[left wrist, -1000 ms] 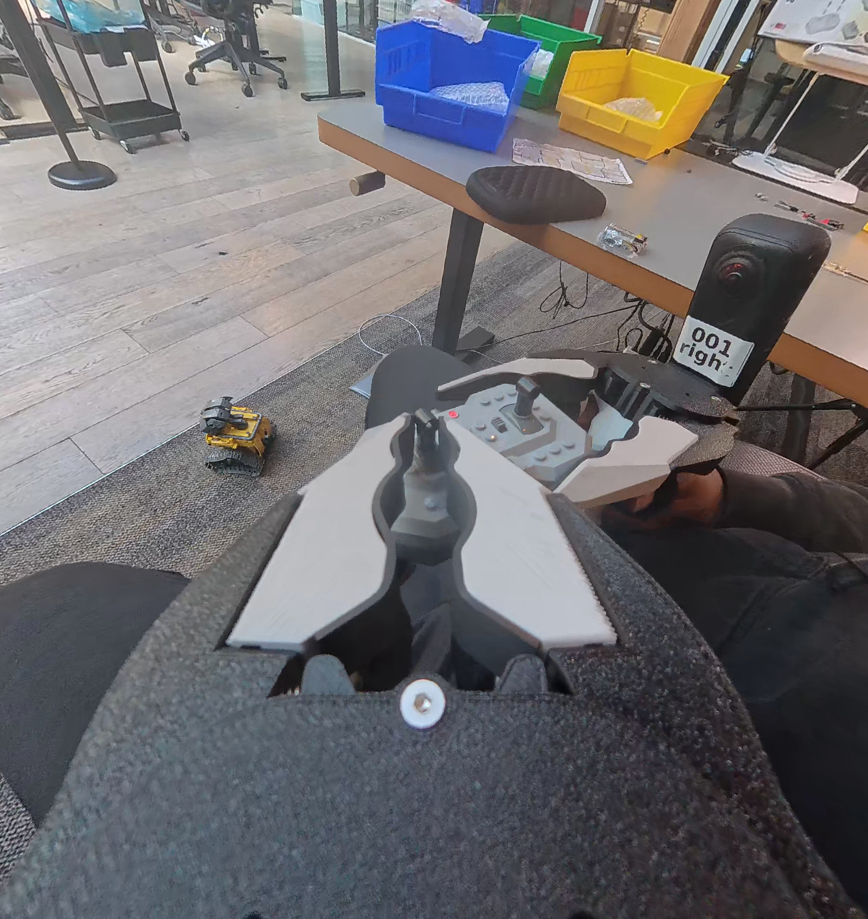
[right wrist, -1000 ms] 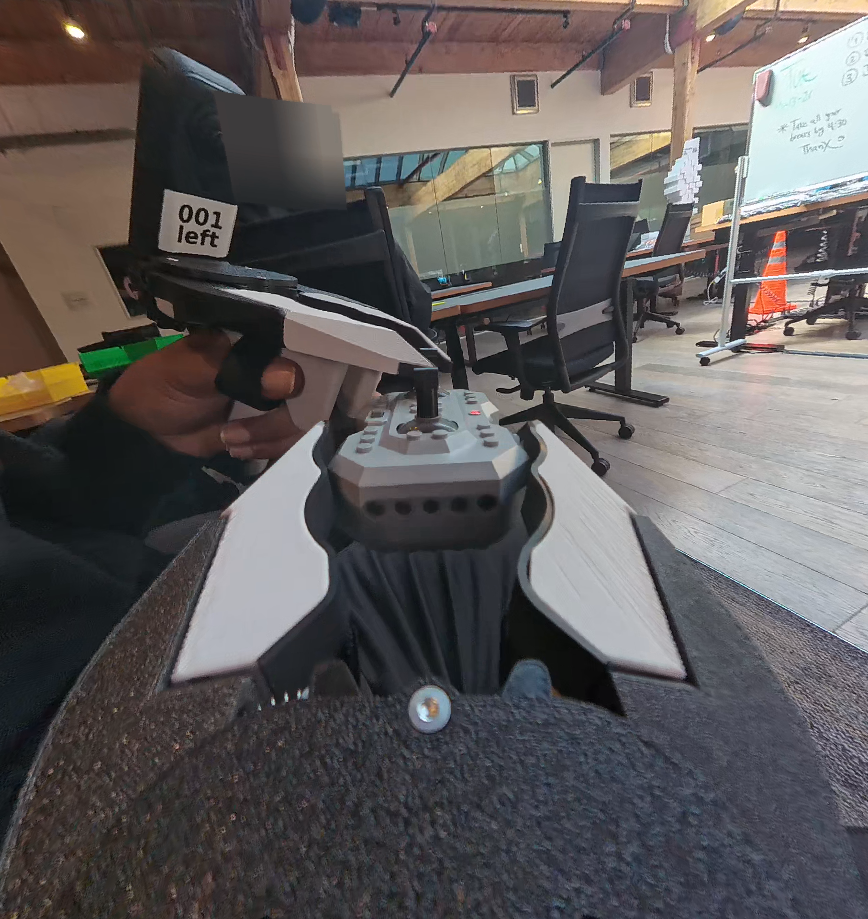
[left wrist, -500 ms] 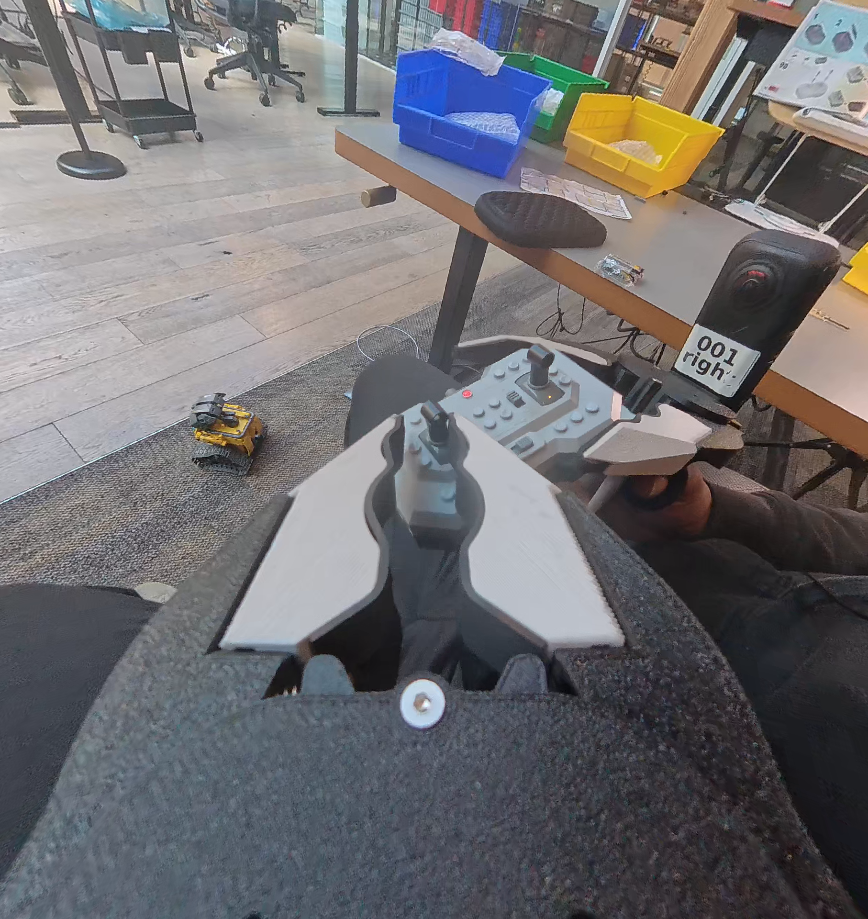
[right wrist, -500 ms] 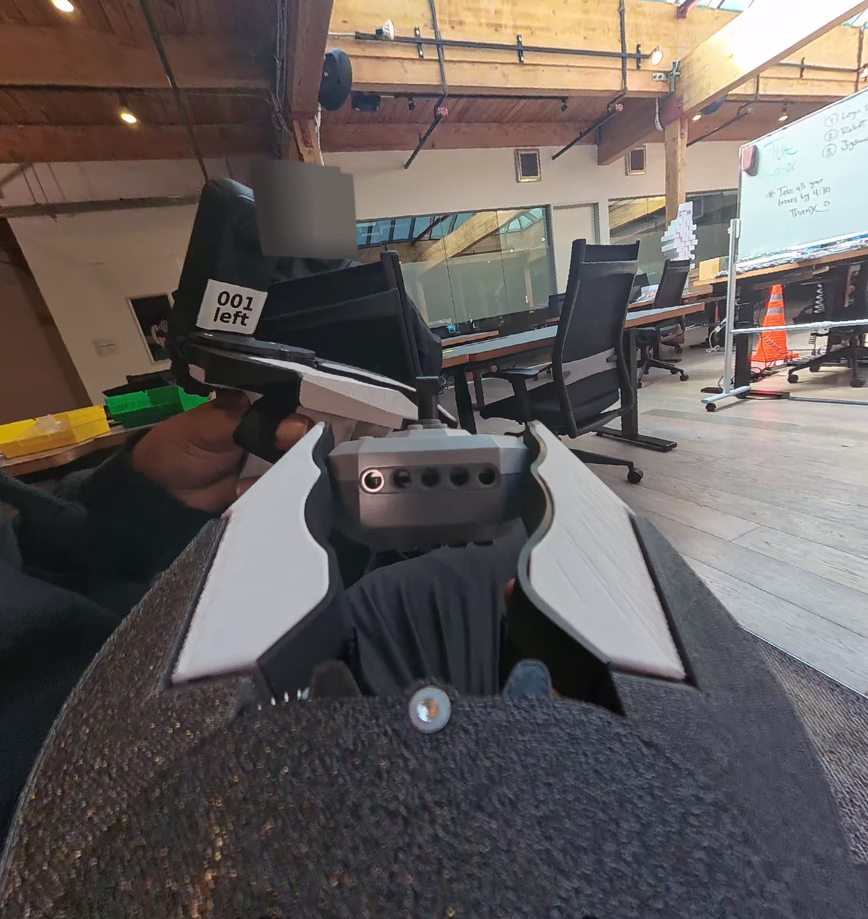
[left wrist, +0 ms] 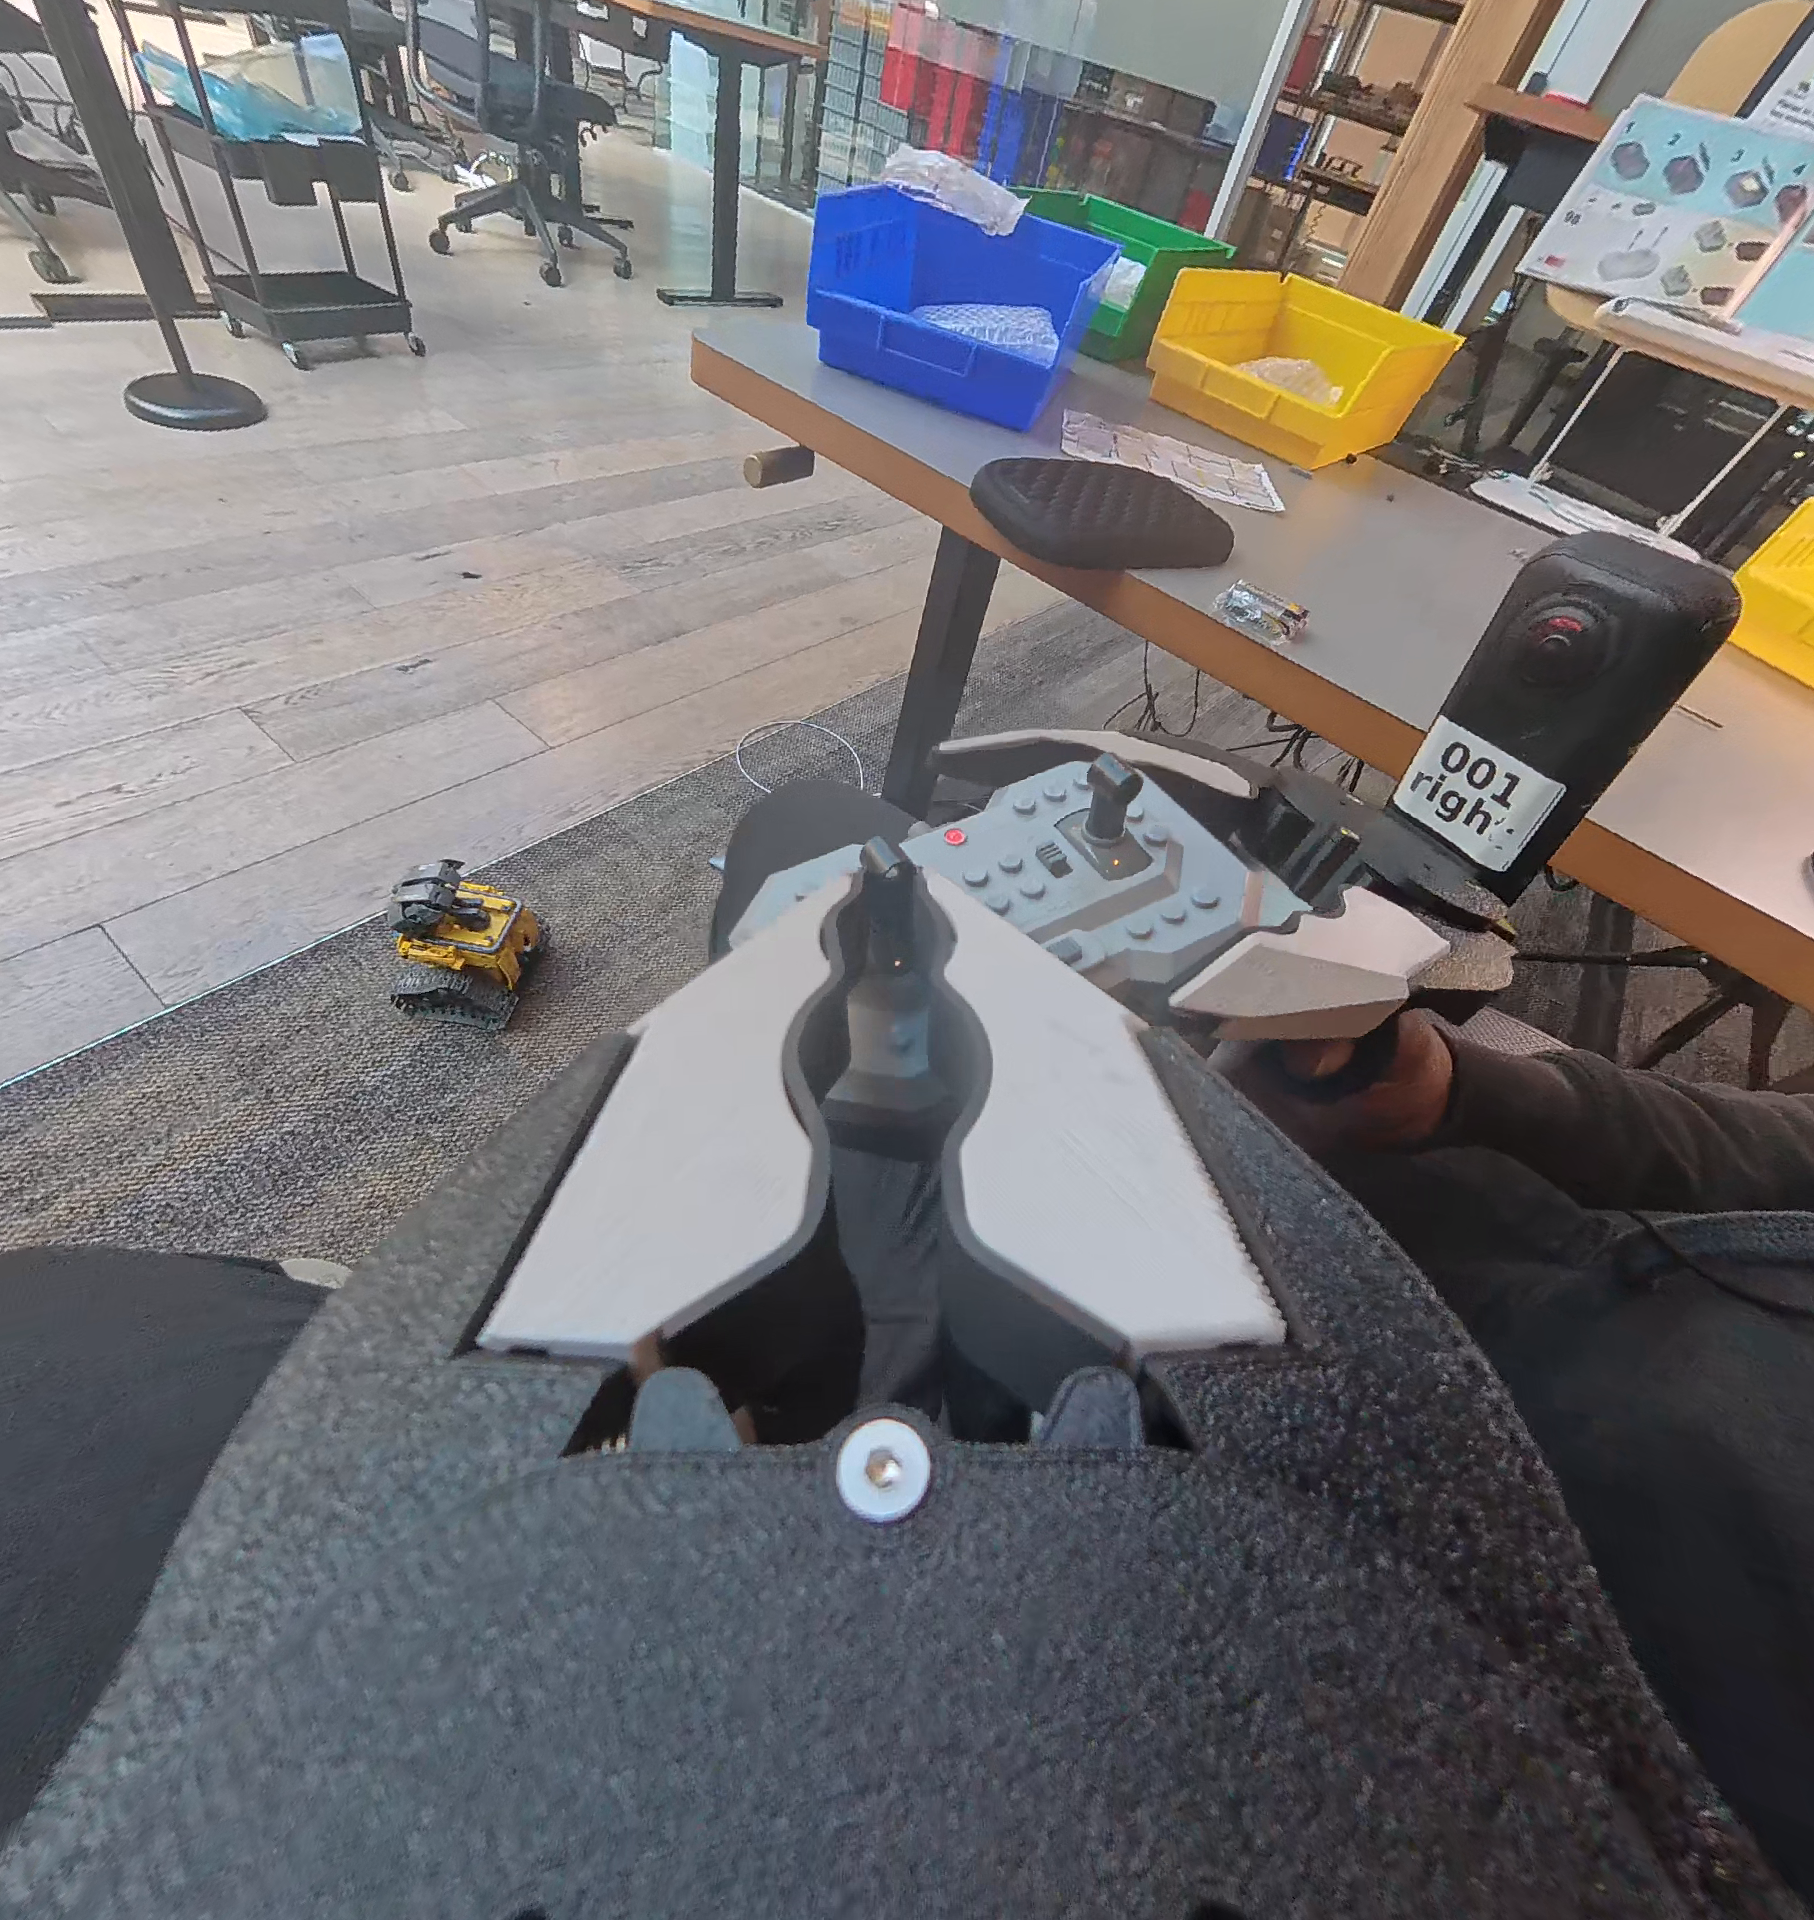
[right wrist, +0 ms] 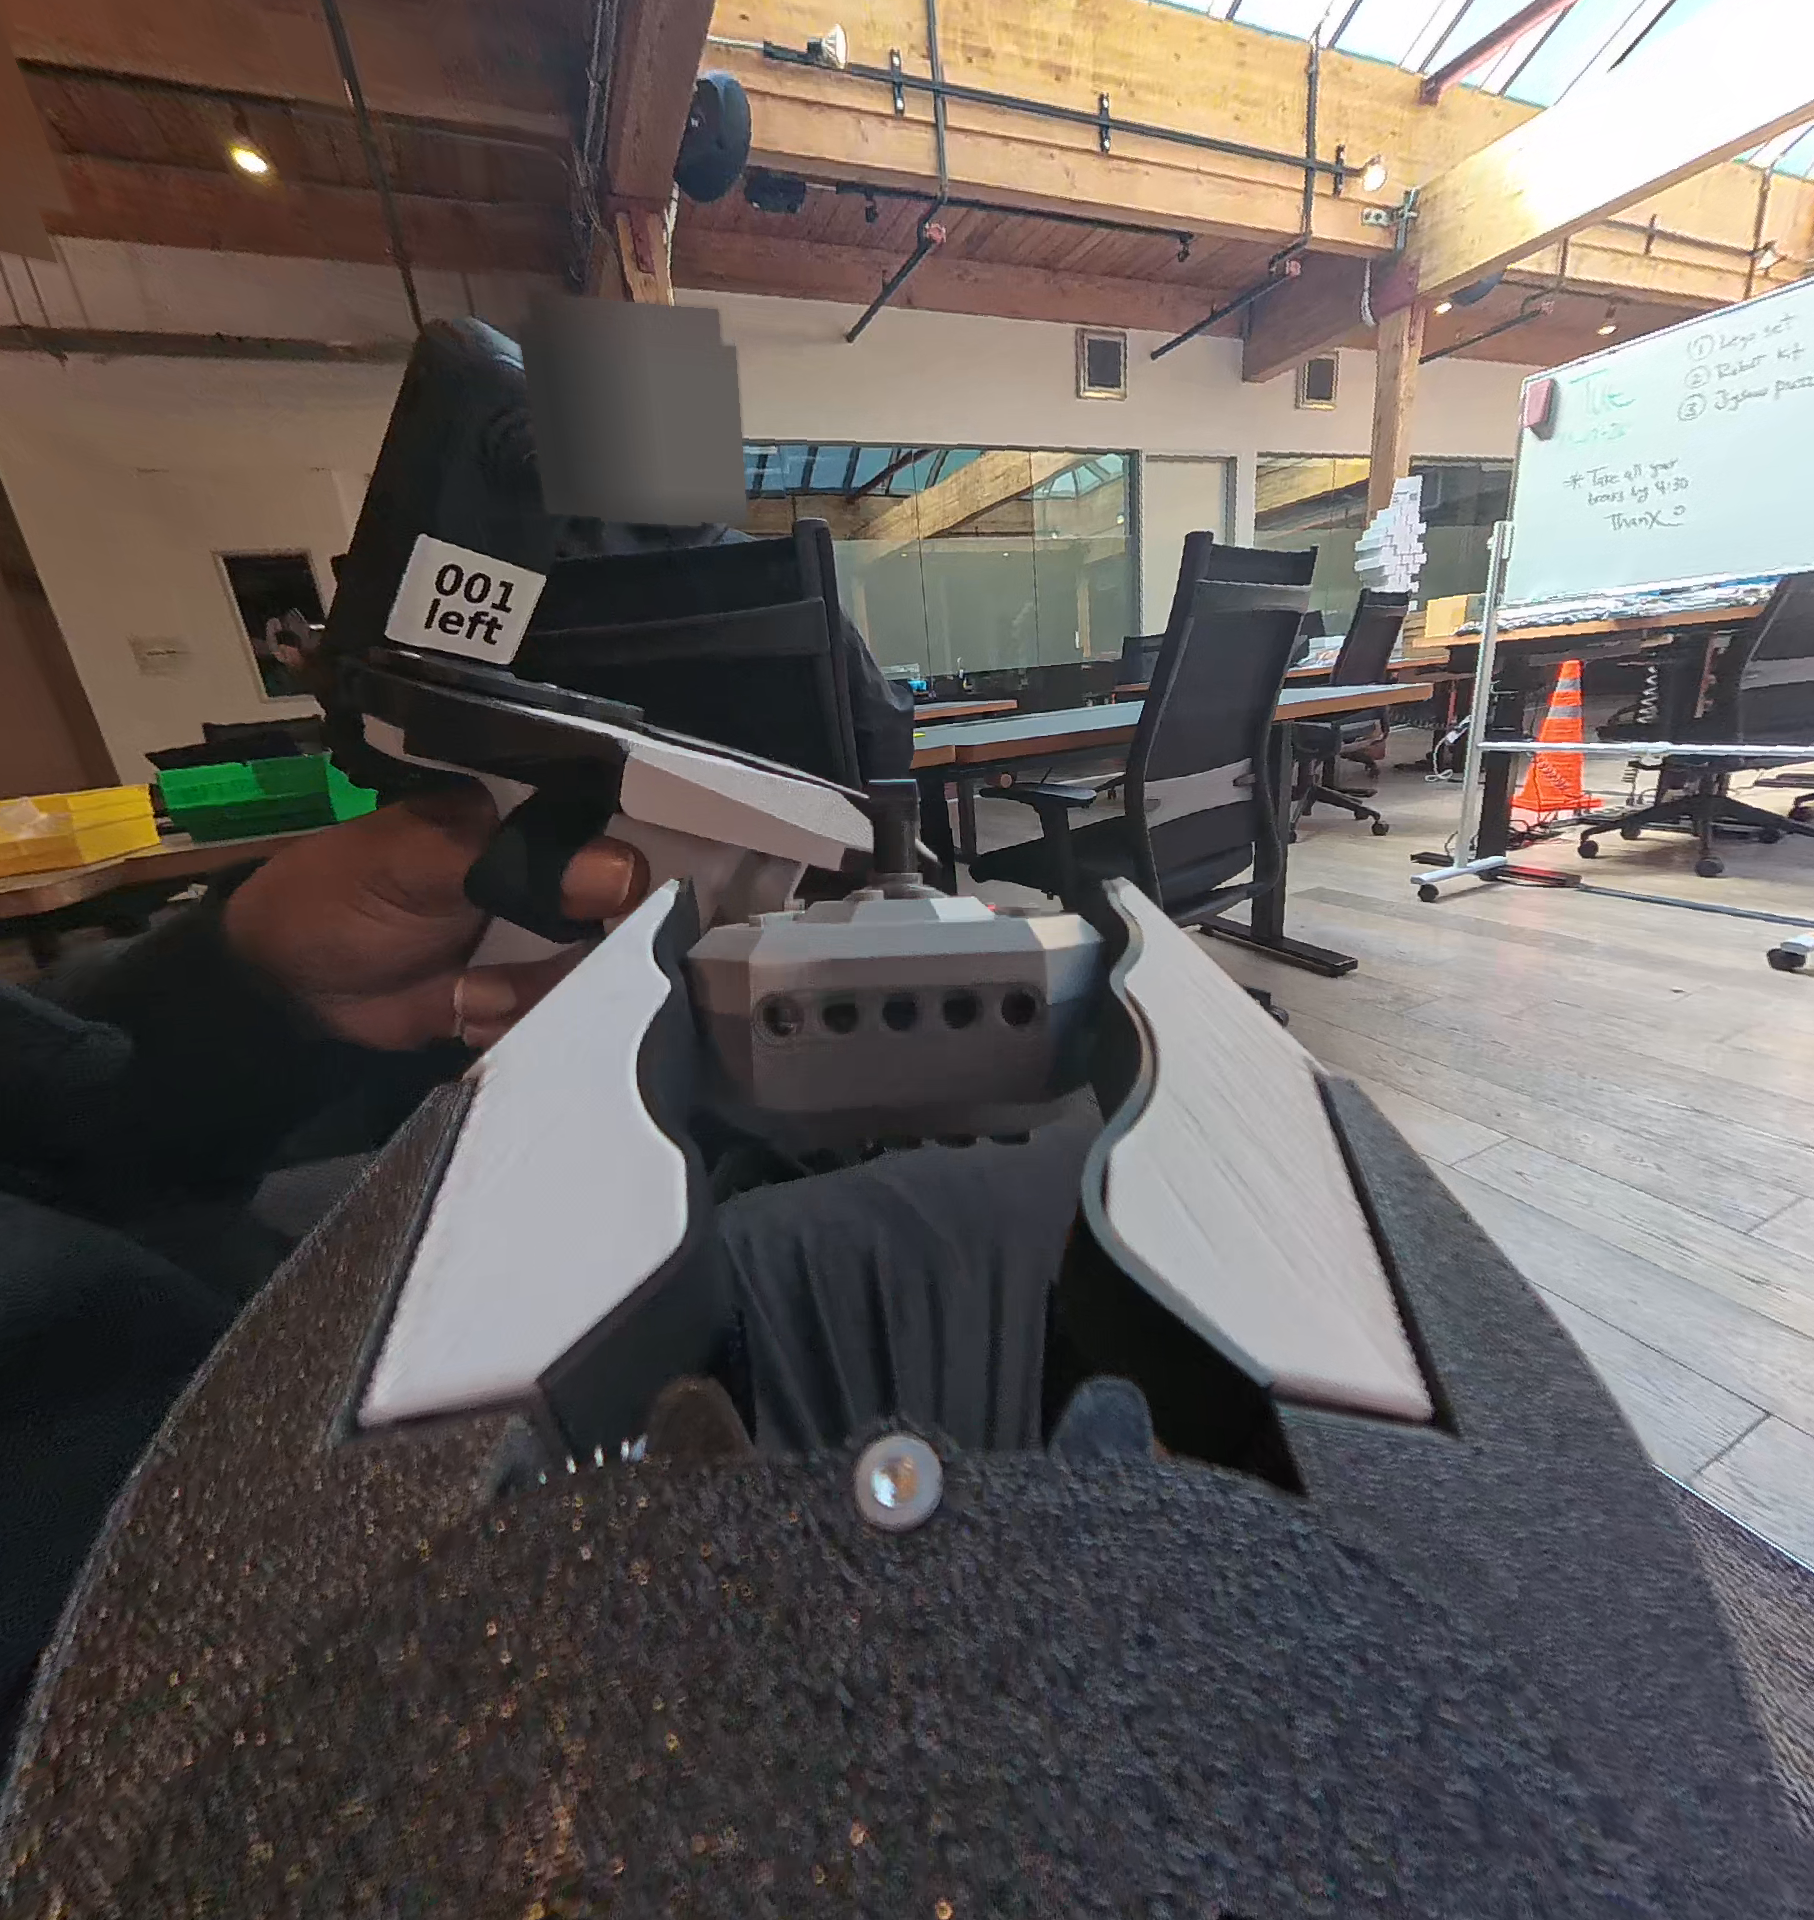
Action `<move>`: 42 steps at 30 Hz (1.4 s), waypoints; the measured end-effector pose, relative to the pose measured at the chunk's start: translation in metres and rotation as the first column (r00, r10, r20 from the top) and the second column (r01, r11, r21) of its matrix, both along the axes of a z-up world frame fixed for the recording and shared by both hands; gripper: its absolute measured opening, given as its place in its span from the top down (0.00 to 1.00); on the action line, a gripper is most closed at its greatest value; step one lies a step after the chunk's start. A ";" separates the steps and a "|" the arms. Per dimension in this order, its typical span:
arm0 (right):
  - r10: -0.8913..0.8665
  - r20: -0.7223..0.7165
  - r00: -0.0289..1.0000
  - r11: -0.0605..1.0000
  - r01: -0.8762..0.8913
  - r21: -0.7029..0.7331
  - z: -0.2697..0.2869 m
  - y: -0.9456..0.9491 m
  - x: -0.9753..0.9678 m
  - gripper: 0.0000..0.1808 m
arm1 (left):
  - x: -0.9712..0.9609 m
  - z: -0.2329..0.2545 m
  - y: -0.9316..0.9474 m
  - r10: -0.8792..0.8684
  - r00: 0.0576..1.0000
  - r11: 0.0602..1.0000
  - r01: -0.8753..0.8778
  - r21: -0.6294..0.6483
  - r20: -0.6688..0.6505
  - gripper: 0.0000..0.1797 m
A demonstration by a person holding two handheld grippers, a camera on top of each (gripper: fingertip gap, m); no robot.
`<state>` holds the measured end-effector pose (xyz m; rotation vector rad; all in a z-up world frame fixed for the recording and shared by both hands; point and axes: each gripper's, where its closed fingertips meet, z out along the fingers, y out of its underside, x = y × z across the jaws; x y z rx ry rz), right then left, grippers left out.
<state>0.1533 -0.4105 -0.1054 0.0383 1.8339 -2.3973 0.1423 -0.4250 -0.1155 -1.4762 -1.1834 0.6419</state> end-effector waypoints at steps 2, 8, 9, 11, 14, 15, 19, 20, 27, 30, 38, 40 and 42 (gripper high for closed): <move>-0.011 -0.012 1.000 1.000 0.011 0.018 -0.003 -0.001 0.000 0.59 | -0.001 0.002 0.000 0.002 1.000 1.000 -0.002 -0.014 -0.005 0.97; -0.029 -0.025 0.999 0.998 0.030 0.053 -0.007 -0.002 0.000 0.59 | -0.001 0.003 -0.001 0.010 1.000 0.998 -0.011 -0.057 -0.016 0.97; -0.033 -0.028 0.999 0.998 0.035 0.051 -0.006 -0.002 0.000 0.59 | -0.002 0.003 -0.001 0.010 1.000 0.998 -0.011 -0.056 -0.015 0.97; -0.041 -0.039 0.998 0.998 0.043 0.049 -0.006 -0.002 0.000 0.59 | -0.002 0.003 -0.001 0.013 1.000 0.998 -0.014 -0.057 -0.018 0.97; -0.044 -0.046 0.998 0.998 0.046 0.044 -0.004 -0.002 0.000 0.59 | -0.002 0.005 -0.001 0.014 1.000 0.998 -0.015 -0.063 -0.027 0.97; -0.043 -0.046 0.998 0.998 0.045 0.042 -0.004 -0.002 0.000 0.59 | -0.002 0.005 -0.001 0.014 0.999 0.998 -0.015 -0.063 -0.030 0.97; -0.039 -0.035 0.999 0.999 0.040 0.033 -0.003 -0.001 0.000 0.59 | -0.002 0.004 0.000 0.015 0.999 0.998 -0.017 -0.055 -0.030 0.97; -0.033 -0.023 0.999 0.999 0.033 0.027 -0.002 -0.001 -0.001 0.59 | -0.003 0.004 0.000 0.015 0.999 0.999 -0.016 -0.046 -0.031 0.96; -0.019 -0.010 1.000 1.000 0.019 0.006 0.001 0.001 0.000 0.59 | -0.003 0.014 -0.001 0.022 0.997 1.000 -0.023 -0.010 -0.079 0.96; -0.014 -0.005 1.000 1.000 0.014 -0.002 0.002 0.002 0.001 0.59 | -0.003 0.010 -0.001 0.019 0.998 1.000 -0.021 -0.021 -0.062 1.00; -0.024 -0.016 1.000 1.000 0.024 -0.015 0.006 0.003 0.001 0.59 | -0.002 0.009 -0.003 0.026 0.999 1.000 -0.026 0.002 -0.048 0.92; -0.026 -0.018 0.999 1.000 0.026 -0.014 0.006 0.003 0.002 0.59 | -0.002 0.006 0.001 0.007 0.999 1.000 -0.007 0.009 -0.031 0.95; -0.029 -0.019 0.999 0.999 0.028 -0.016 0.006 0.003 0.001 0.59 | -0.002 0.006 0.001 0.011 0.999 1.000 -0.010 0.007 -0.033 0.95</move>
